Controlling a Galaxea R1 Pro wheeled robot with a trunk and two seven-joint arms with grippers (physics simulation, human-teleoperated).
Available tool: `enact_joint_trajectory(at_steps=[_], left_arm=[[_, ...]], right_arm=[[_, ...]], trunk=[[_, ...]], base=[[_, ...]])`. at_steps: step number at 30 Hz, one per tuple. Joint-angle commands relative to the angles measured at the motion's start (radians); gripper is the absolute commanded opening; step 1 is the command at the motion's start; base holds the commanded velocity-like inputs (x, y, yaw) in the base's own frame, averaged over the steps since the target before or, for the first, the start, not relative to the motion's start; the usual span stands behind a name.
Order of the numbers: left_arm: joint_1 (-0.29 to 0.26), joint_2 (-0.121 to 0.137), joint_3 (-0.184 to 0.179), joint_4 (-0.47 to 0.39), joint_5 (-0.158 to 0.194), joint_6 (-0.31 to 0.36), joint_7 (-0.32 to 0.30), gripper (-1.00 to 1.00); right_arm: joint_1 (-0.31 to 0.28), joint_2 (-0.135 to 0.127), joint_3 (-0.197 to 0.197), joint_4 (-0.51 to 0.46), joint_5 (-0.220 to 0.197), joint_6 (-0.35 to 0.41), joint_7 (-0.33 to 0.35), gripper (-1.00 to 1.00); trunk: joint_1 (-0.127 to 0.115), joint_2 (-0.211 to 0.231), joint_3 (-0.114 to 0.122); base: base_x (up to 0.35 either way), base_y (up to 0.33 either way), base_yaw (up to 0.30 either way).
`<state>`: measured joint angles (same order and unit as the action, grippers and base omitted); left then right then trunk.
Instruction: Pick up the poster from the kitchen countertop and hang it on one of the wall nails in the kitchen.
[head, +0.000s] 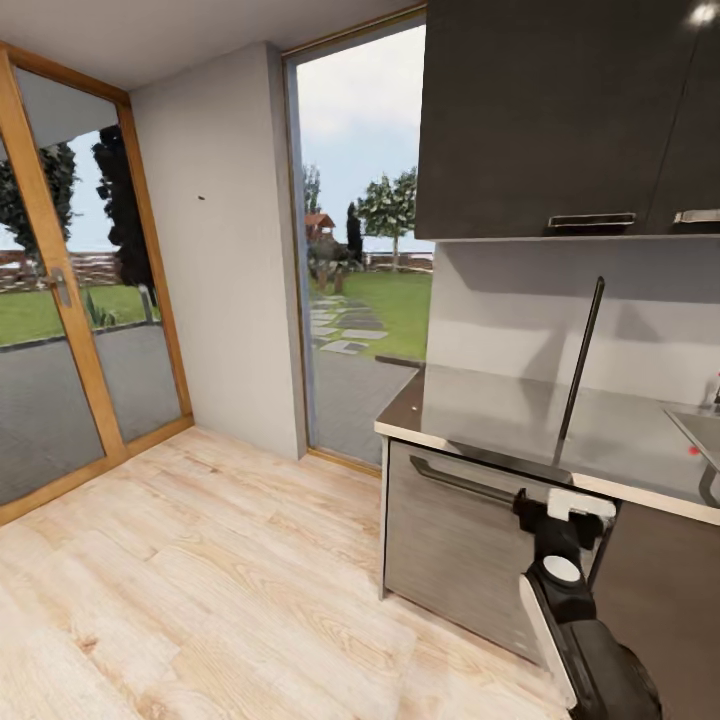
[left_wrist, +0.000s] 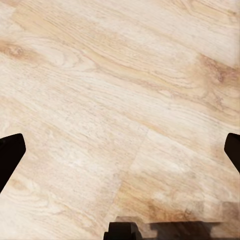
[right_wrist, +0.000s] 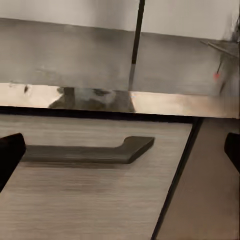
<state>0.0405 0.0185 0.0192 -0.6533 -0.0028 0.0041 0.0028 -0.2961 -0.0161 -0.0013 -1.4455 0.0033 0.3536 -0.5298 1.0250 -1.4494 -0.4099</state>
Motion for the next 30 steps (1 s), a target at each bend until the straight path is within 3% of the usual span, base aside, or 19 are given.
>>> enact_joint_trajectory(at_steps=[1, 6, 9, 15, 30], left_arm=[[0.0, 0.0, 0.001, -0.002, 0.0, 0.0, 0.0, 1.0], [0.0, 0.0, 0.001, -0.002, 0.0, -0.001, 0.0, 1.0], [0.0, 0.0, 0.001, -0.002, 0.0, -0.001, 0.0, 1.0], [0.0, 0.0, 0.003, -0.003, 0.0, -0.001, 0.0, 1.0], [0.0, 0.0, 0.038, -0.006, 0.0, -0.001, 0.0, 1.0]], right_arm=[[-0.018, -0.001, 0.001, -0.002, -0.001, 0.017, -0.015, 1.0], [-0.108, -0.001, 0.001, -0.004, 0.0, 0.049, -0.064, 1.0], [-0.16, -0.003, 0.0, -0.003, -0.001, 0.115, -0.081, 1.0], [-0.179, -0.001, 0.001, -0.003, 0.001, 0.154, -0.087, 1.0], [-0.182, -0.001, 0.003, -0.003, 0.0, 0.16, -0.088, 1.0]], trunk=[[0.0, -0.001, -0.001], [0.0, -0.001, -0.001], [0.0, -0.001, -0.001], [0.0, -0.001, -0.001], [0.0, -0.001, -0.001]], base=[[0.0, 0.0, 0.0], [0.0, 0.0, 0.0], [0.0, 0.0, 0.0], [0.052, -0.056, 0.0], [0.112, -0.09, 0.0]])
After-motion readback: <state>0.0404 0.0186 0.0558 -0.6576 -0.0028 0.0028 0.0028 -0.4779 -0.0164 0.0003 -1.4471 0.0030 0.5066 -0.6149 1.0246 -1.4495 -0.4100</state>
